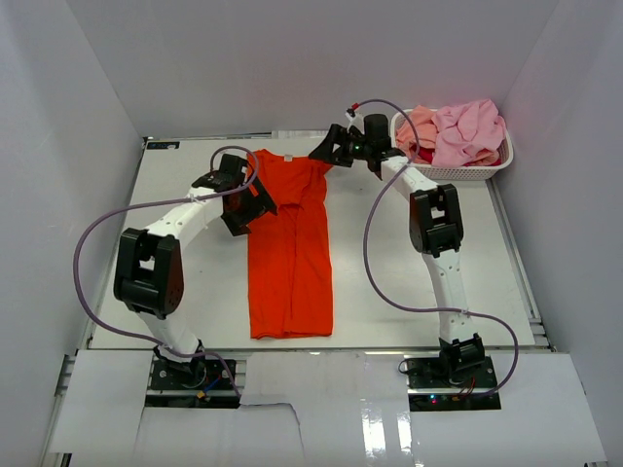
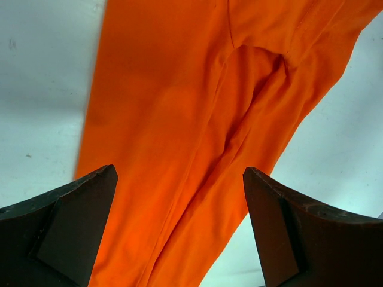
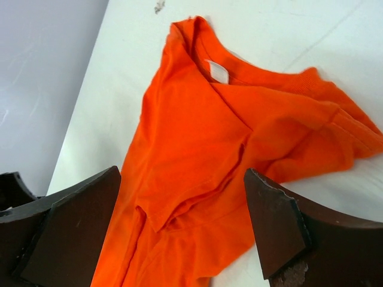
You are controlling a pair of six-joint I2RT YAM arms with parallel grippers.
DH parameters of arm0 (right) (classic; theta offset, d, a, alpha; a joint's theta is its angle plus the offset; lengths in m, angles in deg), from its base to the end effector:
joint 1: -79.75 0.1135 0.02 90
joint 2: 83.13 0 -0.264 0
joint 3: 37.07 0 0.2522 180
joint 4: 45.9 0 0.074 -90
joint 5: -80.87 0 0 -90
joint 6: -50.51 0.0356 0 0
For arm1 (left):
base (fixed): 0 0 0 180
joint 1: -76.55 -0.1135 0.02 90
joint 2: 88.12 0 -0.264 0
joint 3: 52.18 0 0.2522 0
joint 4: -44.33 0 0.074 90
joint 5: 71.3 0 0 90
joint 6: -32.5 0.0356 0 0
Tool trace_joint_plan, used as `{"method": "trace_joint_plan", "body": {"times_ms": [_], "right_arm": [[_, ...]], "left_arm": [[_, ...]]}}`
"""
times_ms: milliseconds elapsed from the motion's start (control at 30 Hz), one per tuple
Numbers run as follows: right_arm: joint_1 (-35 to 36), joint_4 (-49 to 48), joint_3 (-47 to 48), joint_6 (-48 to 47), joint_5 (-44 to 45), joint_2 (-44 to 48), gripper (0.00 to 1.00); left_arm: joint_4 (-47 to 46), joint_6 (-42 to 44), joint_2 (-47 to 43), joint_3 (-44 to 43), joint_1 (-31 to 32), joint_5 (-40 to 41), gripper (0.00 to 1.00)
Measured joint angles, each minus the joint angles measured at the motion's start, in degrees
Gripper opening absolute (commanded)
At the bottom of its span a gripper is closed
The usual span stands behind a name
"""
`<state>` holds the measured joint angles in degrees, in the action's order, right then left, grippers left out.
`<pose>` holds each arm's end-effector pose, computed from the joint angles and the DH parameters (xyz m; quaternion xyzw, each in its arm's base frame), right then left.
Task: Fold and stack the t-shirts
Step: Rotate the tshirt 90 degrees
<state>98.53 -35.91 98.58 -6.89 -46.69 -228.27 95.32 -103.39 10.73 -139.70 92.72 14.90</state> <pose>0.5438 0.2078 0.1887 -0.0915 0.7898 0.4738 0.3786 0.3439 -0.1022 0.2278 -0.2412 0.9400 -0.1508 0.1883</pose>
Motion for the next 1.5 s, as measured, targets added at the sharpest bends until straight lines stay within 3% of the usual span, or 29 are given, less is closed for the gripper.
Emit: {"method": "trace_joint_plan", "body": {"times_ms": [500,1133,1333,1500], "right_arm": [[1.9,-1.0,1.4,0.5,-0.1,-5.2,0.9],[2.0,2.6,2.8,-3.2,2.7,-5.5,0.9],[2.3,7.8,-0.8,-7.0,3.8,-0.1,0.9],[2.9,14.2,-8.1,-12.2,4.9,12.6,0.91]], "left_arm": [[-0.4,2.4,1.8,-1.0,-1.5,0.0,0.98],[-0.1,3.1,1.3,0.2,-1.7,-1.6,0.98],[0.4,3.8,0.9,0.2,-1.7,-1.6,0.98],[2.7,5.2,-2.0,0.2,-1.7,-1.6,0.98]]}}
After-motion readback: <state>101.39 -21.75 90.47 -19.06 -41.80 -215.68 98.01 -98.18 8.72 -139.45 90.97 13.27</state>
